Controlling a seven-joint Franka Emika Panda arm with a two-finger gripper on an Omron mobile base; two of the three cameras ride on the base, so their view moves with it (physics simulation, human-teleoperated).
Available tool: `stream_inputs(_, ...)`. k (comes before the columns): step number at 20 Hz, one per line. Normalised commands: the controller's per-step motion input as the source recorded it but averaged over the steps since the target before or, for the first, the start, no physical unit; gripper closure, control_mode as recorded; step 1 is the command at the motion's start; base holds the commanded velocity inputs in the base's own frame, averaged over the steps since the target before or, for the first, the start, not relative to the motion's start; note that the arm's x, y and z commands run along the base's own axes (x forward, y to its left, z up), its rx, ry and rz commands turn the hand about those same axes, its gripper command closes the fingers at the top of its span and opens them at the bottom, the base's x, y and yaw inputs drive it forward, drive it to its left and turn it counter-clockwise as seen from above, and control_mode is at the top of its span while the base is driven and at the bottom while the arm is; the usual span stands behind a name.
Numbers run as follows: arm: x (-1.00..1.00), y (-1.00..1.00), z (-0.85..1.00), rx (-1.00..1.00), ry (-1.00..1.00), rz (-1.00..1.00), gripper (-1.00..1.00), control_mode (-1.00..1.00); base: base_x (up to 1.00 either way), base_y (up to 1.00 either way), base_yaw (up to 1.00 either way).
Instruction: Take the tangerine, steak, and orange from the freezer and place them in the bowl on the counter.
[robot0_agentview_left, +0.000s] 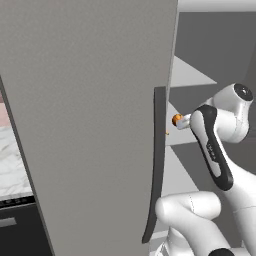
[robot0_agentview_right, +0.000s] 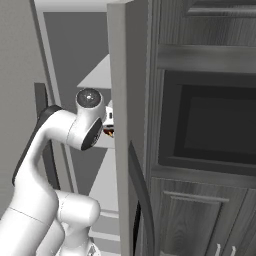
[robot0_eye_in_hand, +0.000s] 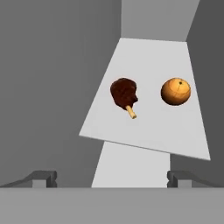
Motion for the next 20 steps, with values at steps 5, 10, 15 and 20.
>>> stream_inputs(5, 0.27, 0.0, -0.27, 0.0, 0.0, 0.0, -1.0, -1.0, 0.0, 0.0, 0.0)
stream_inputs(10, 0.38, 0.0, -0.19, 0.0, 0.0, 0.0, -1.0, -1.0, 0.0, 0.0, 0.0)
stream_inputs(15, 0.37, 0.0, -0.23, 0.0, 0.0, 0.0, -1.0, -1.0, 0.0, 0.0, 0.0)
stream_inputs(20, 0.21, 0.0, -0.28, 0.0, 0.01, 0.0, -1.0, -1.0, 0.0, 0.0, 0.0)
